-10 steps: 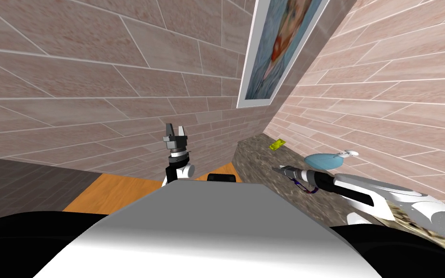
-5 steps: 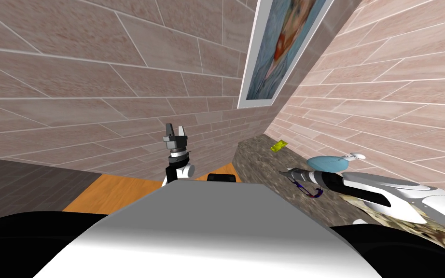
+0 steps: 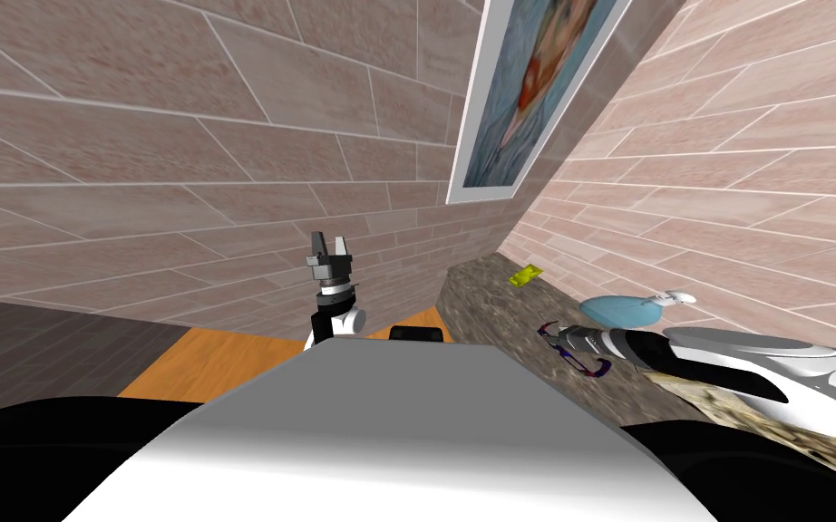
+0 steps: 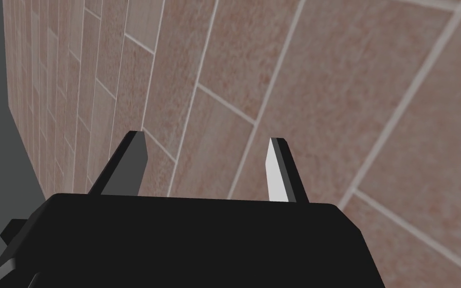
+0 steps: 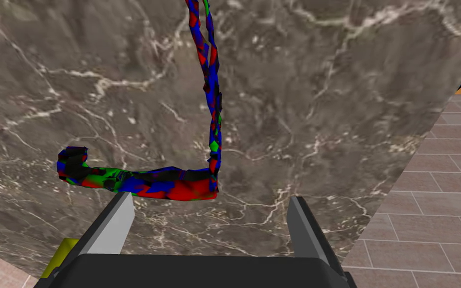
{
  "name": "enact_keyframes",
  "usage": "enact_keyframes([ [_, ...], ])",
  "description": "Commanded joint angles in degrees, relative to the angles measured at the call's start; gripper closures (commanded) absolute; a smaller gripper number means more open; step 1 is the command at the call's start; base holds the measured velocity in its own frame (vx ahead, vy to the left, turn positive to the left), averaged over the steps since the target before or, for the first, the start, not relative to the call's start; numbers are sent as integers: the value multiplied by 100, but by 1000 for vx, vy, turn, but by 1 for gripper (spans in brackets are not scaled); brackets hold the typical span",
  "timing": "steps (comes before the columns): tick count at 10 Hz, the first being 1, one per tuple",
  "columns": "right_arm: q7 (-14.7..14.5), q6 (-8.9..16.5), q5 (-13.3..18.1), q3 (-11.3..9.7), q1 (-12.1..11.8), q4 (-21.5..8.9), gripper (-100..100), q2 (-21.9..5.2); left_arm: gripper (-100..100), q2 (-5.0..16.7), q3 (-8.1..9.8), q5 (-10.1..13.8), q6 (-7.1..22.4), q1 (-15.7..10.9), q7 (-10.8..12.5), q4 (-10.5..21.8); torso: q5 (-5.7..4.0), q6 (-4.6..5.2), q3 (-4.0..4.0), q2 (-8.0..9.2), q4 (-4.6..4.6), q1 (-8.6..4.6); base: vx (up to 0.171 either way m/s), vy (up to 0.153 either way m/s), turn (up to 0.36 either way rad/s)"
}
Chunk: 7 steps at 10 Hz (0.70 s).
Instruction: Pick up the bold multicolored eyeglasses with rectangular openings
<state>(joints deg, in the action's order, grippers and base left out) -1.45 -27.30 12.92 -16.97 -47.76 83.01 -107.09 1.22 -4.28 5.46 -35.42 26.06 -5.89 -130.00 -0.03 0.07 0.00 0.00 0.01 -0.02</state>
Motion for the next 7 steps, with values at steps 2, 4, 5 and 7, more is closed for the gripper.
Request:
enact_keyframes([
  [2,-10,36,-3,-92,-76,31,-100,-85,0,0,0,0,0,0,0,0,0,0,0,1,0,0,6,-8,4],
  [4,108,153,-25,-165,-81,35,-100,-8,0,0,0,0,0,0,0,0,0,-1,2,4,1,3,-29,-10,130],
  [5,164,207,-37,-197,-81,34,-100,35,0,0,-1,0,0,-2,0,0,-1,-8,9,18,3,-3,-109,-39,367],
  [7,335,367,-72,-293,-82,30,-100,161,0,0,0,0,1,-2,0,0,-4,-4,26,45,10,-15,-136,-39,317],
])
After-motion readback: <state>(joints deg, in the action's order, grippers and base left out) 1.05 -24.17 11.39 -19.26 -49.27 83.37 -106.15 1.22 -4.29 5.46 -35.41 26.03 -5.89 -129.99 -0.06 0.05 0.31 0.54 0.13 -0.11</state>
